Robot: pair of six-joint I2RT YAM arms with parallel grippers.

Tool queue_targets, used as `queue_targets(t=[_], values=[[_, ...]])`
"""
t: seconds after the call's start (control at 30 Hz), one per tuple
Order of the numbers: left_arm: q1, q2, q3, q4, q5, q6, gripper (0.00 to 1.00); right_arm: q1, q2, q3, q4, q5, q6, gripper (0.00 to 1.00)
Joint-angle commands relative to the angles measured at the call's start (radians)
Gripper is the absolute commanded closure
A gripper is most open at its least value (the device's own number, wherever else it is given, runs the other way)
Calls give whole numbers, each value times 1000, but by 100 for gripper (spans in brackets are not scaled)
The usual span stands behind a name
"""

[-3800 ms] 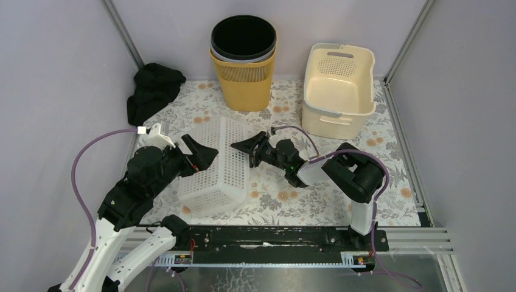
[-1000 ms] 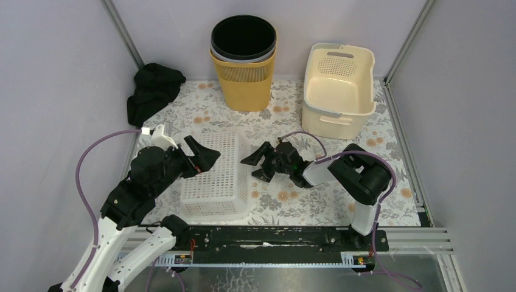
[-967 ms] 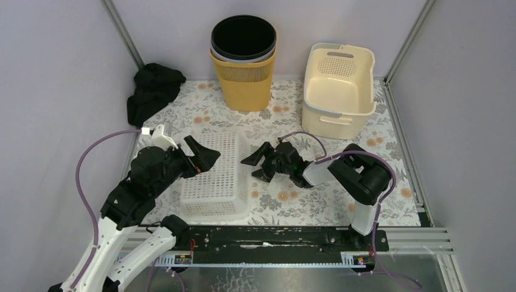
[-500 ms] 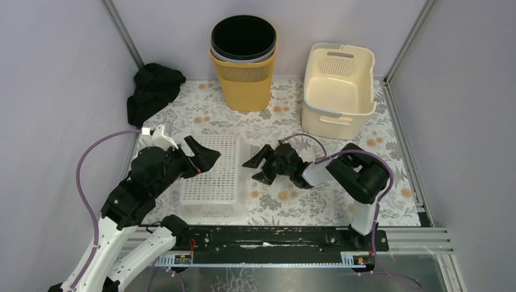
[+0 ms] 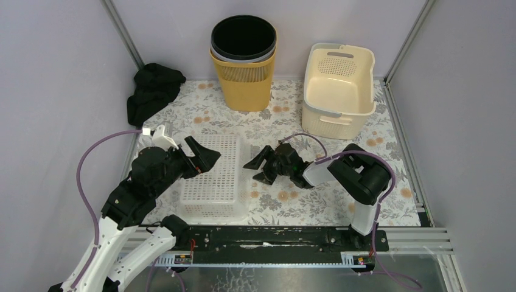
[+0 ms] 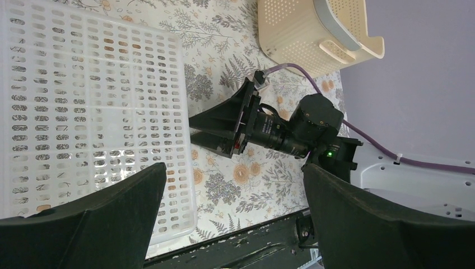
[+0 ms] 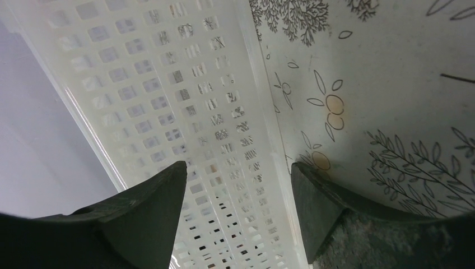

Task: Turn the large container upside down
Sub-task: Turn the container upside down at the center of the board, then move the container to the center of the board.

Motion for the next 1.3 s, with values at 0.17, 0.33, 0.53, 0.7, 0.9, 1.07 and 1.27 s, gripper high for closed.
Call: queue_targets(t=[0.17,0.33,0.53,0.7,0.9,1.07,1.27], values=[[-4,-4,-10,76,14,-5,0,-3,-162,-3,-178,87,-137,34],[-5,5,-7,80,18,-2,0,-3,-210,-10,-210,99,-172,60],[-4,12,-2,83,24,-2,0,-3,-239,-7,-203,56,-198,81],[-4,18,0,87,28,-2,0,-4,-243,-25,-157,17,-200,92],[-4,23,-1,92,31,-2,0,-3,-240,-32,-112,-39,-206,95],[-4,25,-3,95,34,-2,0,2,-231,-32,-83,-86,-205,96],[-4,23,-10,98,34,-2,0,16,-213,-24,-52,-117,-201,92]])
